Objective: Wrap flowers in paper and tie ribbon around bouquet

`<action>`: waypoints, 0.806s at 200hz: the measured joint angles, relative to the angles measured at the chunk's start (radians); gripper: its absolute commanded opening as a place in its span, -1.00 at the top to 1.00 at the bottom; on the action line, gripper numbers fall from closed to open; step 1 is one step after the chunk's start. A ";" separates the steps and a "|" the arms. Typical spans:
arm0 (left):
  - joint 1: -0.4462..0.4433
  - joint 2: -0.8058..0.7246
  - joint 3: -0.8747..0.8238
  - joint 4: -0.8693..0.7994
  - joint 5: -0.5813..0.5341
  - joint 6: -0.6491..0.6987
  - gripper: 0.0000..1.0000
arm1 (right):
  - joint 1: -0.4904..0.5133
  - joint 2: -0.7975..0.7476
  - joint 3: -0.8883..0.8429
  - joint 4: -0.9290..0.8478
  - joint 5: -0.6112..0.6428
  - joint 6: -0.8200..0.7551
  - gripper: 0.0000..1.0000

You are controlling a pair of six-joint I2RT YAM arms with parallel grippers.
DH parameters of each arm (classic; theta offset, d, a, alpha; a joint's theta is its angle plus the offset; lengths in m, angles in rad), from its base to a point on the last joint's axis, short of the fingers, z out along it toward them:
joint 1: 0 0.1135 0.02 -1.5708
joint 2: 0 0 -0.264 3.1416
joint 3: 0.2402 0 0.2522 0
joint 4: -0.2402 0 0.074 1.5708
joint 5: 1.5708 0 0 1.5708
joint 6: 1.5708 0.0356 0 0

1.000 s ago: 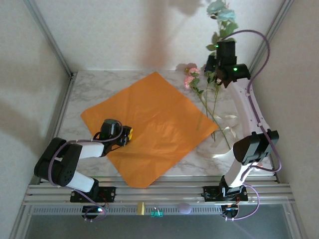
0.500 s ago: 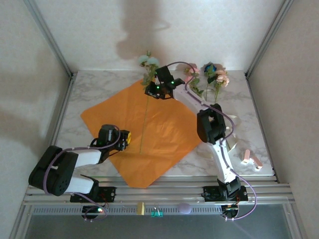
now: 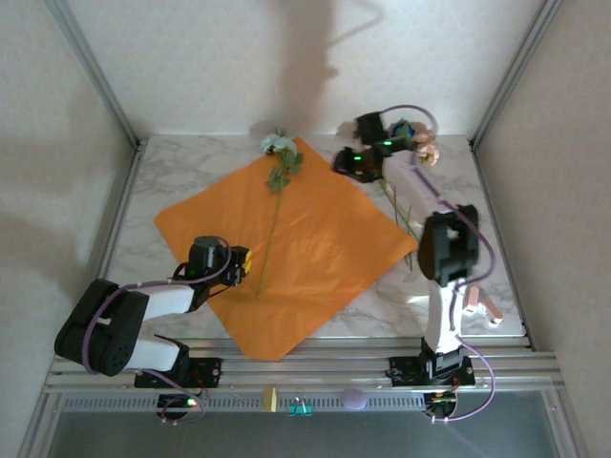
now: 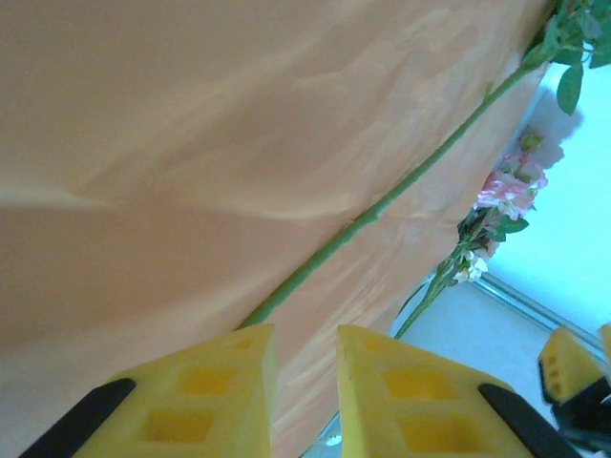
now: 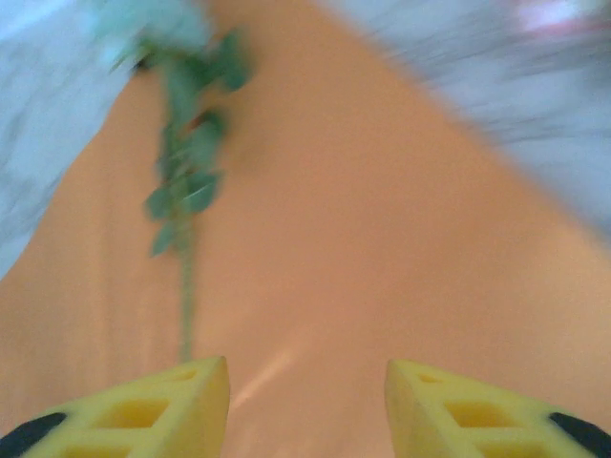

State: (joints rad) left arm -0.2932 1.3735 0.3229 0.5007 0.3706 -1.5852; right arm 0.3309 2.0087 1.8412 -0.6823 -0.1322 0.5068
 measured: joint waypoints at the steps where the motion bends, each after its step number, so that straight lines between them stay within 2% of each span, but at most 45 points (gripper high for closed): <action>1: 0.000 0.000 0.000 0.000 0.000 0.000 0.53 | -0.014 -0.008 -0.006 -0.002 0.005 -0.004 0.12; 31: 0.000 0.000 0.095 -0.068 0.000 0.056 0.53 | -0.209 -0.103 -0.103 -0.029 0.161 -0.110 0.23; 49: 0.000 -0.001 0.147 -0.095 0.000 0.086 0.54 | -0.256 -0.081 -0.116 -0.056 0.229 -0.156 0.26; 65: 0.000 -0.004 0.162 -0.108 0.000 0.102 0.54 | -0.257 -0.034 -0.111 -0.074 0.265 -0.186 0.26; 115: 0.000 -0.004 0.162 -0.147 0.000 0.120 0.54 | -0.195 0.205 0.032 -0.148 0.317 -0.315 0.08; 161: 0.000 -0.002 0.162 -0.149 0.000 0.120 0.55 | -0.140 0.285 0.104 -0.198 0.343 -0.370 0.11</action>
State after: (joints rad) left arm -0.2932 1.3716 0.4847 0.3519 0.3706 -1.4651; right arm 0.1905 2.2936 1.9453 -0.8799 0.2104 0.1371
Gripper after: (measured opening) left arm 0.229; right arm 0.457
